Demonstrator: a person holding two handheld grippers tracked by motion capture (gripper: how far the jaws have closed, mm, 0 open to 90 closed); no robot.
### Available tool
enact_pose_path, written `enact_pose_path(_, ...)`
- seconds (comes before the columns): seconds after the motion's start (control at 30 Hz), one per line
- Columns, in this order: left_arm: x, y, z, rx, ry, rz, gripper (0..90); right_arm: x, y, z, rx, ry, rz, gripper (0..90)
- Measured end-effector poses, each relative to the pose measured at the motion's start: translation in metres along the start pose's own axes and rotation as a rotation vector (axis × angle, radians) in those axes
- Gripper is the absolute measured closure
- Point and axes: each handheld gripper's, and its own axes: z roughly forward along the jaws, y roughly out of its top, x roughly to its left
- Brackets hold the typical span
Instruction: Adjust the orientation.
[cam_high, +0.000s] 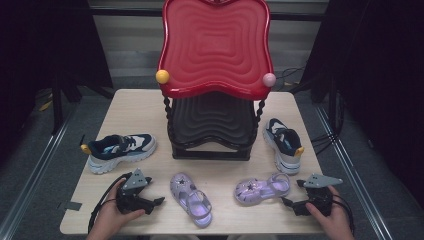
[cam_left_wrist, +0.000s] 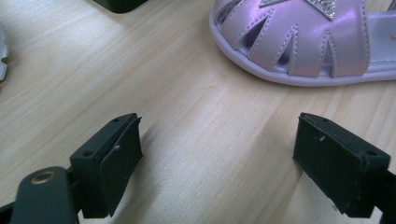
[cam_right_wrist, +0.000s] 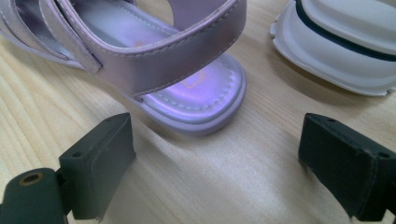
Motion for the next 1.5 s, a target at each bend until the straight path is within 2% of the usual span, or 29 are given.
enact_pose_path(0.27, 0.0, 0.0, 0.0, -0.001, -0.001, -0.003, 14.5, 0.0, 0.0, 0.0, 0.001, 0.001, -0.002, 9.7)
enact_pose_path(0.4, -0.001, 0.0, -0.001, 0.007, 0.013, -0.005, 14.8, 0.0, 0.0, 0.0, 0.001, 0.001, -0.003, 9.7)
enact_pose_path(0.5, -0.004, 0.003, -0.002, 0.022, 0.009, -0.013, 17.8, 0.0, 0.0, 0.0, 0.001, 0.001, -0.003, 9.7)
enact_pose_path(0.53, -0.005, 0.005, -0.003, 0.033, 0.008, -0.015, 27.8, 0.0, 0.0, 0.0, 0.001, 0.001, -0.002, 9.7)
enact_pose_path(0.6, -0.008, 0.009, -0.005, 0.042, -0.018, -0.029, 31.1, 0.0, 0.0, 0.0, 0.001, 0.001, -0.002, 9.7)
enact_pose_path(0.63, -0.011, 0.011, -0.006, 0.044, -0.021, -0.016, 44.2, 0.0, 0.0, 0.0, 0.001, 0.001, -0.003, 9.7)
enact_pose_path(0.67, -0.015, 0.015, -0.008, 0.066, -0.024, -0.007, 48.6, 0.0, 0.0, 0.0, 0.001, 0.001, -0.003, 9.7)
enact_pose_path(0.7, -0.018, 0.018, -0.008, 0.077, -0.02, -0.001, 48.6, 0.0, 0.0, 0.0, 0.001, 0.001, -0.003, 9.7)
enact_pose_path(0.73, -0.023, 0.023, -0.007, 0.095, -0.041, -0.012, 58.9, 0.0, 0.0, 0.0, 0.001, 0.001, -0.003, 9.7)
enact_pose_path(0.77, -0.025, 0.026, -0.006, 0.112, -0.045, -0.008, 63.2, 0.0, 0.0, 0.0, 0.001, 0.001, -0.003, 9.7)
enact_pose_path(0.8, -0.025, 0.026, -0.006, 0.112, -0.045, -0.008, 68.4, 0.0, 0.0, 0.0, 0.001, 0.001, -0.003, 9.7)
enact_pose_path(0.83, -0.026, 0.028, -0.006, 0.125, -0.062, -0.011, 68.4, 0.0, 0.0, 0.0, 0.001, 0.001, -0.003, 9.7)
enact_pose_path(0.87, -0.028, 0.029, -0.004, 0.127, -0.075, -0.018, 76.3, 0.0, 0.0, 0.0, 0.001, 0.001, -0.003, 9.7)
enact_pose_path(0.9, -0.028, 0.03, -0.003, 0.132, -0.081, -0.013, 78.8, 0.0, 0.0, 0.0, 0.001, 0.001, -0.003, 9.7)
enact_pose_path(0.97, -0.029, 0.032, -0.001, 0.156, -0.087, 0.004, 79.7, 0.0, 0.0, 0.0, 0.001, 0.001, -0.003, 9.7)
enact_pose_path(1.07, -0.03, 0.033, 0.0, 0.162, -0.086, 0.012, 81.0, 0.0, 0.0, 0.0, 0.001, 0.001, -0.003, 9.7)
enact_pose_path(1.2, -0.029, 0.037, 0.0, 0.183, -0.09, 0.007, 90.0, 0.0, 0.0, 0.0, 0.001, 0.001, -0.003, 9.8)
enact_pose_path(1.27, -0.029, 0.041, 0.002, 0.19, -0.101, -0.001, 90.0, 0.0, 0.0, 0.0, 0.001, 0.001, -0.003, 9.8)
enact_pose_path(1.3, -0.031, 0.045, 0.006, 0.213, -0.099, 0.022, 90.0, 0.0, 0.0, 0.0, 0.001, 0.001, -0.003, 9.7)
enact_pose_path(1.4, -0.032, 0.048, 0.009, 0.218, -0.1, 0.031, 90.0, 0.0, 0.0, 0.0, 0.001, 0.001, -0.003, 9.7)
enact_pose_path(1.43, -0.032, 0.05, 0.01, 0.218, -0.083, 0.038, 90.0, 0.0, 0.0, 0.0, 0.001, 0.001, -0.003, 9.7)
enact_pose_path(1.5, -0.029, 0.051, 0.012, 0.211, -0.082, 0.033, 90.0, 0.0, 0.0, 0.0, 0.001, 0.001, -0.003, 9.7)
